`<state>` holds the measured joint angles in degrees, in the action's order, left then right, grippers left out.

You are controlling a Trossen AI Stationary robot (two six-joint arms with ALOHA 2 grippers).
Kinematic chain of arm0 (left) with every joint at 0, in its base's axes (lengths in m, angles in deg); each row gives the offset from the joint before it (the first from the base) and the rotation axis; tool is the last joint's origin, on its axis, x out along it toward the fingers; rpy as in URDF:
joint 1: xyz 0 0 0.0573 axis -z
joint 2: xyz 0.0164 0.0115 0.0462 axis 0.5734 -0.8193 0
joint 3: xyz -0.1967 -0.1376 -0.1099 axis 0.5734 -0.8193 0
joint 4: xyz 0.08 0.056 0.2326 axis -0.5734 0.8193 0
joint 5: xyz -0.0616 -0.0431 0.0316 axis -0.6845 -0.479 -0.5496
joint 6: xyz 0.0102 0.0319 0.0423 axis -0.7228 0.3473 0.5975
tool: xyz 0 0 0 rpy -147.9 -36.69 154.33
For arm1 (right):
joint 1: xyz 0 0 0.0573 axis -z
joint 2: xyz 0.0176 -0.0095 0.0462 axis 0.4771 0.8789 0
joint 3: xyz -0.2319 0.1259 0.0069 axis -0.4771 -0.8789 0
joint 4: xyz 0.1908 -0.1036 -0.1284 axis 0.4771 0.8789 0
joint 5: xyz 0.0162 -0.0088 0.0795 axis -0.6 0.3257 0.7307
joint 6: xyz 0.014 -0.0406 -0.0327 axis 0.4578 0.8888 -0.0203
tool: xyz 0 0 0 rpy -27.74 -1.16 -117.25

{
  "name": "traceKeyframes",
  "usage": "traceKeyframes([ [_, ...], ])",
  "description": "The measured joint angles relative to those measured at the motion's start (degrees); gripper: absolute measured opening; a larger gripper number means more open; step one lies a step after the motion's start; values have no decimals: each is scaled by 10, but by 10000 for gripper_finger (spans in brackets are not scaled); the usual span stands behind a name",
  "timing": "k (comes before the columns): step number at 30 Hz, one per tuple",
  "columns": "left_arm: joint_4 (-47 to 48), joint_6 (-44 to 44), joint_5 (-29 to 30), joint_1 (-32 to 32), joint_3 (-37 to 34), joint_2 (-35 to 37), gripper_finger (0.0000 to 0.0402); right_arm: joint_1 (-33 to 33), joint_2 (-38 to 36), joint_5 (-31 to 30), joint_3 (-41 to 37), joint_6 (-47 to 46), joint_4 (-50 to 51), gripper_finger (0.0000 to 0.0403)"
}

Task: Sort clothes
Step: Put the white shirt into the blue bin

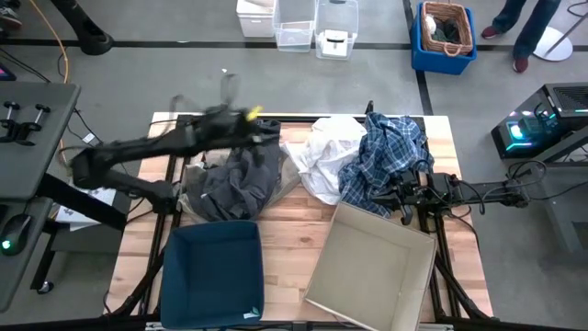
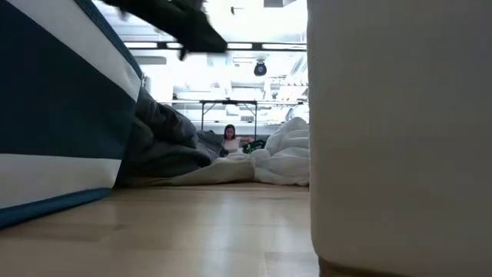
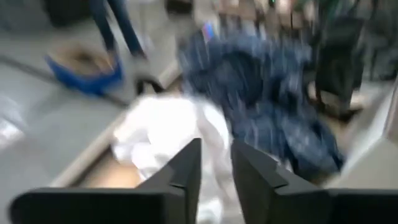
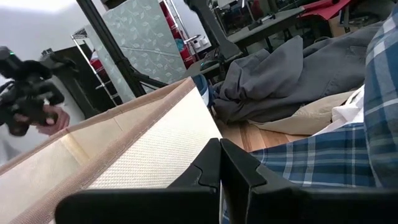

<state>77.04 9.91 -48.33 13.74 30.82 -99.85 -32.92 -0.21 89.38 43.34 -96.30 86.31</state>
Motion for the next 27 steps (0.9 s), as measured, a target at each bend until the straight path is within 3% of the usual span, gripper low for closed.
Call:
traceKeyframes([
  [4,103,-20,-66,-13,130,-136,146,0,1,0,0,0,0,0],
  [11,311,4,-67,-14,303,-312,209,0,2,0,0,0,0,0],
  [18,263,73,-31,-11,384,-417,216,0,2,0,0,0,0,0],
  [23,237,123,6,-9,388,-467,216,0,2,0,0,0,0,0],
  [27,230,106,23,-7,388,-502,216,0,2,0,0,0,0,0],
])
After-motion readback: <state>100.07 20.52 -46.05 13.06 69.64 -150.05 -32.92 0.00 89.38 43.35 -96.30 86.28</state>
